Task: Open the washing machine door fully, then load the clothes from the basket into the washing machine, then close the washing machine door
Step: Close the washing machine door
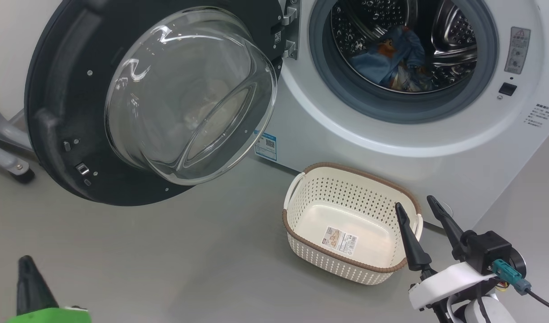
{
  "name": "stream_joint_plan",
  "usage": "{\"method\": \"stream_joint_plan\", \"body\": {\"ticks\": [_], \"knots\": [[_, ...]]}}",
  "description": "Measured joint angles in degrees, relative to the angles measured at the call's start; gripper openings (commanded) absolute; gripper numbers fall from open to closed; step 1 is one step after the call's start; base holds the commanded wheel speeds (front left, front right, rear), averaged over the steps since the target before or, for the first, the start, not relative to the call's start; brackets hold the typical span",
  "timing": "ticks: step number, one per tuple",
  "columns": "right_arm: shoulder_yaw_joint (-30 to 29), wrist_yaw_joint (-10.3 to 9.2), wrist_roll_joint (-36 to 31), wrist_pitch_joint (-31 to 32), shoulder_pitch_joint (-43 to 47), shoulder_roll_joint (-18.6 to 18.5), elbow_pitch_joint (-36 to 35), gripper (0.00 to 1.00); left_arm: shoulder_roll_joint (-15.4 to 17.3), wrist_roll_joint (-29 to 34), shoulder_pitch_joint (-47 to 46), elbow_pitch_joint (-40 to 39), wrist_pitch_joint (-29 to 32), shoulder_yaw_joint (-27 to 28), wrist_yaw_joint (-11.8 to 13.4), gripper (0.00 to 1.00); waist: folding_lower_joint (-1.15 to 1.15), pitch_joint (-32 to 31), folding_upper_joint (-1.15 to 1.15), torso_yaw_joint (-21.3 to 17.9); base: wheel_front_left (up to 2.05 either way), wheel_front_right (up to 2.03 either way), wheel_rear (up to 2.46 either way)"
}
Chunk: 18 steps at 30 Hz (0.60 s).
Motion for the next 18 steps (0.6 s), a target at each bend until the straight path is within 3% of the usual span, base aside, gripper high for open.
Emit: {"method": "stream_joint_plan", "body": {"ticks": [7, 14, 18], "knots": [[-0.5, 0.0, 0.0, 0.0, 0.0, 0.1, 0.0, 1.0, -0.2, -16.5, -3.4, -1.5, -0.1, 8.0, -0.4, 0.0, 0.0, 0.0, 0.0, 0.1, 0.0, 0.0, 0.0], [-0.7, 0.0, 0.0, 0.0, 0.0, 0.3, 0.0, 1.0, -0.6, -27.9, -10.3, -0.8, -0.2, 15.3, -4.5, 0.0, 0.0, 0.2, 0.0, 0.1, 0.0, 0.0, 0.0], [-0.9, 0.0, 0.0, 0.0, 0.1, 0.4, 0.0, 1.0, -0.4, -36.0, -15.5, 1.5, 2.4, 20.2, -5.4, 0.0, 0.0, 0.2, 0.0, 0.1, 0.0, 0.0, 0.0]]}}
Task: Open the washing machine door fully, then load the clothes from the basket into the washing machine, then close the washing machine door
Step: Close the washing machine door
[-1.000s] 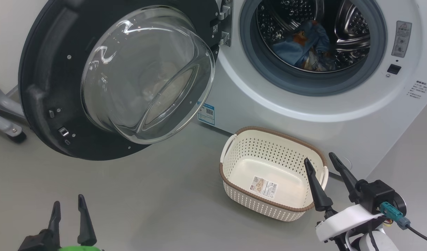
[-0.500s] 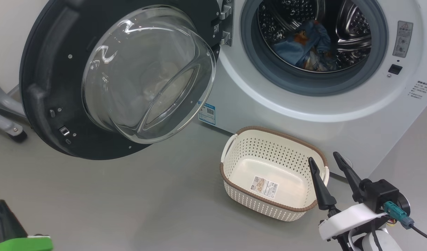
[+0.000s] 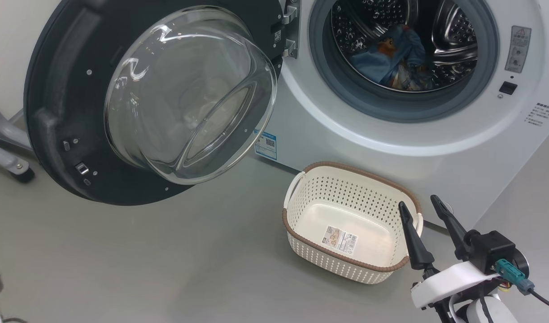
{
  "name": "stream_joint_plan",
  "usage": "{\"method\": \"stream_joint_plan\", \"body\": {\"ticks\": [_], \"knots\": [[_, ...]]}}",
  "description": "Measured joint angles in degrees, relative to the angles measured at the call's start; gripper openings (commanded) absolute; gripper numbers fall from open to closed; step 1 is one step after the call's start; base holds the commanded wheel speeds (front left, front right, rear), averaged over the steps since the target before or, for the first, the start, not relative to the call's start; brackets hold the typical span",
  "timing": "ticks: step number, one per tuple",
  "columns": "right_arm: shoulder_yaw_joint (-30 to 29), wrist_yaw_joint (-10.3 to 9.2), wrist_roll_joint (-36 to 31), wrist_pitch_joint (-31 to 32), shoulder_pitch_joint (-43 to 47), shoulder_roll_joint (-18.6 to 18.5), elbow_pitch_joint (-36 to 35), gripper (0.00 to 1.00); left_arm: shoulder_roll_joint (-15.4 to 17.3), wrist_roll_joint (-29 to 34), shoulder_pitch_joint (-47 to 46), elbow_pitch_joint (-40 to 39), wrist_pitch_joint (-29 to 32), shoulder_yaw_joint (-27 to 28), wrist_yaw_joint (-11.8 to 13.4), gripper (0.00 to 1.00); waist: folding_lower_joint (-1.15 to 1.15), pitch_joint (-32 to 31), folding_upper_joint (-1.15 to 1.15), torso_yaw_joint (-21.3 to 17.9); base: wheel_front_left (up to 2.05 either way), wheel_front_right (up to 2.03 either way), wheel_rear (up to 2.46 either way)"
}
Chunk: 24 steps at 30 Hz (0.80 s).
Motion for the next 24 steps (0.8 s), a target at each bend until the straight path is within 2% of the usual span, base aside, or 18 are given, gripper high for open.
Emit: {"method": "stream_joint_plan", "body": {"ticks": [5, 7, 8, 14, 20, 24], "knots": [[-0.4, 0.0, 0.0, 0.0, 0.1, 0.0, 0.0, 1.0, 2.5, -6.0, -4.6, 3.8, 2.9, 3.9, 0.4, 0.0, 0.0, -0.1, 0.0, -0.2, 0.0, 0.0, 0.0], [0.7, 0.0, 0.0, 0.0, 0.1, 0.1, 0.3, 1.0, 4.9, -9.8, -7.8, 6.1, 5.0, 6.8, 0.8, 0.0, 0.0, -0.3, 0.0, -0.7, 0.0, 0.0, 0.0], [0.7, 0.0, 0.0, 0.0, 0.1, 0.1, 0.3, 1.0, 4.9, -9.8, -7.8, 6.1, 5.0, 6.8, 0.8, 0.0, 0.0, -0.3, 0.0, -0.7, 0.0, 0.0, 0.0], [2.3, 0.0, 0.0, 0.0, 0.9, 0.2, 0.8, 1.0, 11.6, -10.7, -9.7, 11.0, 7.9, 9.8, 1.9, 0.0, 0.0, -0.4, 0.0, -3.0, 0.0, 0.0, 0.0], [2.3, 0.0, -0.1, 0.0, 1.4, -0.6, 1.1, 1.0, 15.4, -11.9, -11.9, 14.3, 10.1, 11.5, 2.4, 0.0, 0.0, -0.1, 0.0, -5.8, 0.0, 0.0, 0.0], [1.2, 0.0, -0.1, 0.0, 1.8, -1.3, 0.8, 1.0, 16.3, -15.3, -14.7, 15.1, 12.9, 12.2, 2.3, 0.0, 0.0, 0.7, 0.0, -7.3, 0.0, 0.0, 0.0]]}}
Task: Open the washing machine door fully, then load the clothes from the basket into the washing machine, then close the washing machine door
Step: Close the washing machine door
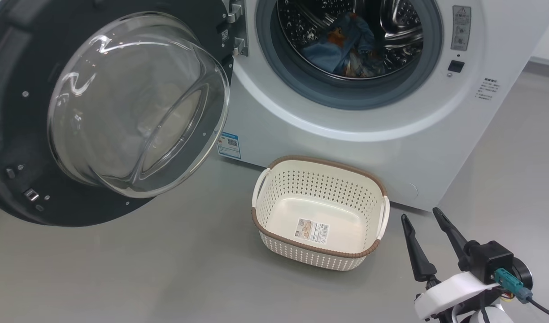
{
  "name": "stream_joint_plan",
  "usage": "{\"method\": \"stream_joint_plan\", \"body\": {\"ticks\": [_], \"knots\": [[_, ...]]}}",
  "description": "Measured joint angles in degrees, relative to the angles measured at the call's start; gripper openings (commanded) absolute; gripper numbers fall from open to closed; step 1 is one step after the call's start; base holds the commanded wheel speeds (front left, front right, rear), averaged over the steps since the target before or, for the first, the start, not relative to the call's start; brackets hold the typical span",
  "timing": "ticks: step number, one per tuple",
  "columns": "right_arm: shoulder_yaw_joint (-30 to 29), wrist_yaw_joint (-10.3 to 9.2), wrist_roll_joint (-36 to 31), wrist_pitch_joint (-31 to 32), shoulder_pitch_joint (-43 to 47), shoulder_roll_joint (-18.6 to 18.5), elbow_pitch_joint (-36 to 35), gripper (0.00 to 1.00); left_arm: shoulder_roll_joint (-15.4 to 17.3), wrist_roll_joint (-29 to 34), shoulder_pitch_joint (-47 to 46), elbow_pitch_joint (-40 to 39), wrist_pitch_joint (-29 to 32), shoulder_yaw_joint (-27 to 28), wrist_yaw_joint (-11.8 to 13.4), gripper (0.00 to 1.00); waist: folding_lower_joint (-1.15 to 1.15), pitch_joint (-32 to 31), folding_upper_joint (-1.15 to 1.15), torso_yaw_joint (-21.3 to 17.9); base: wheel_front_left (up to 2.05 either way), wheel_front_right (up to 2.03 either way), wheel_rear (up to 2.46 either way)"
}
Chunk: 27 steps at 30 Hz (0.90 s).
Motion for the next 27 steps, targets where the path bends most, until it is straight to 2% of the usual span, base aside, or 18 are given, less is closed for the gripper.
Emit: {"method": "stream_joint_plan", "body": {"ticks": [6, 15, 27], "knots": [[0.0, 0.0, -0.1, 0.0, 0.1, -0.5, -0.4, 1.0, 0.7, -2.0, -1.5, 2.1, 3.6, -1.3, -0.1, 0.0, 0.0, 2.0, 0.0, -1.2, 0.0, 0.0, 0.0], [-0.3, 0.0, -0.5, 0.0, -0.6, -1.6, -0.8, 1.0, 2.7, -6.2, -3.9, 4.5, 6.8, 1.1, -0.6, 0.0, 0.0, 4.6, 0.0, -2.8, 0.0, 0.0, 0.0], [-0.4, 0.0, -0.8, 0.0, -2.1, -2.3, -1.1, 1.0, 4.3, -7.2, -4.7, 7.5, 11.1, 1.3, -1.1, 0.0, 0.0, 7.9, 0.0, -4.3, 0.0, 0.0, 0.0]]}}
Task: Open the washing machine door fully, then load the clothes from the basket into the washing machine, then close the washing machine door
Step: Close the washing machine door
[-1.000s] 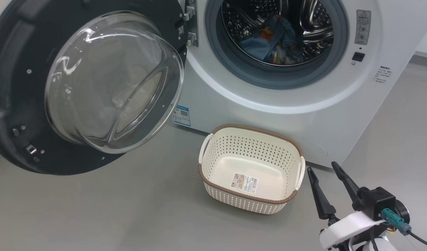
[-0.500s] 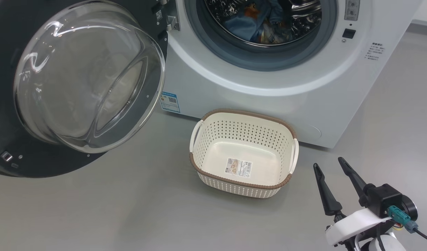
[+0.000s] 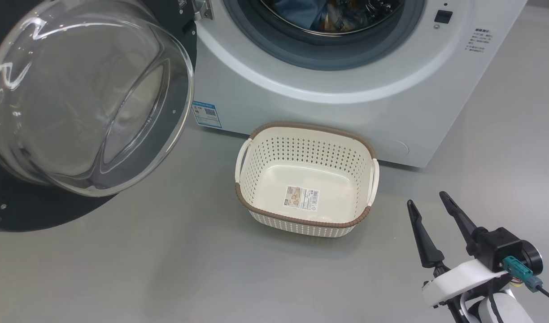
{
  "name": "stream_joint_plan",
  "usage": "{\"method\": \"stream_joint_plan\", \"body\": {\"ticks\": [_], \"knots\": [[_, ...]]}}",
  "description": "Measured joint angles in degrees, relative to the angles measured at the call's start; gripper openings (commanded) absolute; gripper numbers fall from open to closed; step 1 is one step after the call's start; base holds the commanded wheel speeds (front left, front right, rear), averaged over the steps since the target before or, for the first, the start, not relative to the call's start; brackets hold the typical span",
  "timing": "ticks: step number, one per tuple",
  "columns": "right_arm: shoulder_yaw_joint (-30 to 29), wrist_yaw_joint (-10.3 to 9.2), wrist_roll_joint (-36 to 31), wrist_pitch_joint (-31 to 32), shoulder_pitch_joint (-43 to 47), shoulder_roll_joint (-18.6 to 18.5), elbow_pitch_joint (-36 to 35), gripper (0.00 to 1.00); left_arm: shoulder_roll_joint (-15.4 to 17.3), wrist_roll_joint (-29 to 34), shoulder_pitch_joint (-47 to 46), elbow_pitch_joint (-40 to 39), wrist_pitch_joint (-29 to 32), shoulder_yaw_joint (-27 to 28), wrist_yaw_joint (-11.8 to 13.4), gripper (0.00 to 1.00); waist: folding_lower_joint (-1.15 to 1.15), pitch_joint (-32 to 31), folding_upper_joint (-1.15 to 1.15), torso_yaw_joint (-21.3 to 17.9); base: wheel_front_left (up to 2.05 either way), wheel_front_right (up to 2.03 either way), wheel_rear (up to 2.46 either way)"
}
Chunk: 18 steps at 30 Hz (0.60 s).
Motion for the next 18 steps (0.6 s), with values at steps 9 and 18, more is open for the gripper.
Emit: {"method": "stream_joint_plan", "body": {"ticks": [9, 18], "knots": [[0.2, 0.0, -0.2, 0.0, -1.2, -0.9, 0.0, 1.0, 0.5, -1.7, -0.7, 2.4, 1.7, -0.1, -0.9, 0.0, 0.0, 1.9, 0.0, -1.4, 0.0, 0.0, 0.0], [-0.5, 0.0, -0.3, 0.0, -2.1, -2.0, 0.0, 1.0, 0.9, -2.3, -2.0, 4.9, 4.3, -1.5, -1.9, 0.0, 0.0, 3.4, 0.0, -3.2, 0.0, 0.0, 0.0]]}}
